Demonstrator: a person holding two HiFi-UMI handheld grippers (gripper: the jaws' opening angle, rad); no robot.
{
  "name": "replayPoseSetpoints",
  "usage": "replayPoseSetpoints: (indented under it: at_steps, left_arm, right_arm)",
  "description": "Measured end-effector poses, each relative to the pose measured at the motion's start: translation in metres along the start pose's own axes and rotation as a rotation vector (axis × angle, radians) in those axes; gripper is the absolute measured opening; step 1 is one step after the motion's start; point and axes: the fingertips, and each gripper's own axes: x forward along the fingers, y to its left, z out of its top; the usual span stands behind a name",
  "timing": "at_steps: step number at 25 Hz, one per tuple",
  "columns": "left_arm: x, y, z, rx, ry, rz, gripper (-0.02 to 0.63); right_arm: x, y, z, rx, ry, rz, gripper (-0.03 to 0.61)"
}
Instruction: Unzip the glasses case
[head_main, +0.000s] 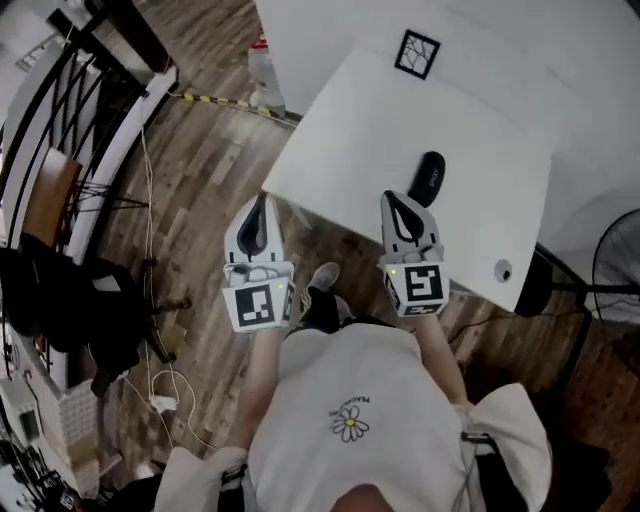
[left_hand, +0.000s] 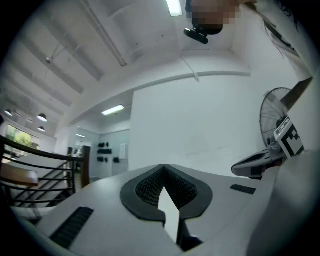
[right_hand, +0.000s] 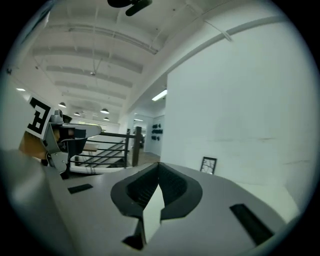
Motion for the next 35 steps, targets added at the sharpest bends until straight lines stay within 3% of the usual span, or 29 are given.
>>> replayPoseSetpoints:
  at_steps: [7, 10, 14, 23, 35]
  left_arm:
    - [0.087, -0.102, 0.008, -0.018, -0.061, -0.39, 0.014]
    - [0.102, -0.134, 0.012, -0.064, -0.07, -0.494, 0.014]
    - [0.115, -0.158, 0.011, -0.06, -0.075, -0.609, 0.013]
    - [0.138, -0.18, 0.019, -0.121, -0.096, -0.713, 0.014]
    - [0.169, -0.155, -0.002, -0.132, -0.061, -0.763, 0.014]
  right_arm:
    - [-0.064, -0.096, -0.011, 0.03, 0.054, -0.405, 0.006]
    - [-0.087, -0.116, -0.016, 0.045, 0.069, -0.522, 0.006]
    - [-0.106, -0.128, -0.016, 0.056, 0.075, -0.635, 0.006]
    - [-0.107, -0.136, -0.015, 0.062, 0.091, -0.745, 0.006]
    - [-0.071, -0.128, -0.016, 0.094, 0.109, -0.784, 0.006]
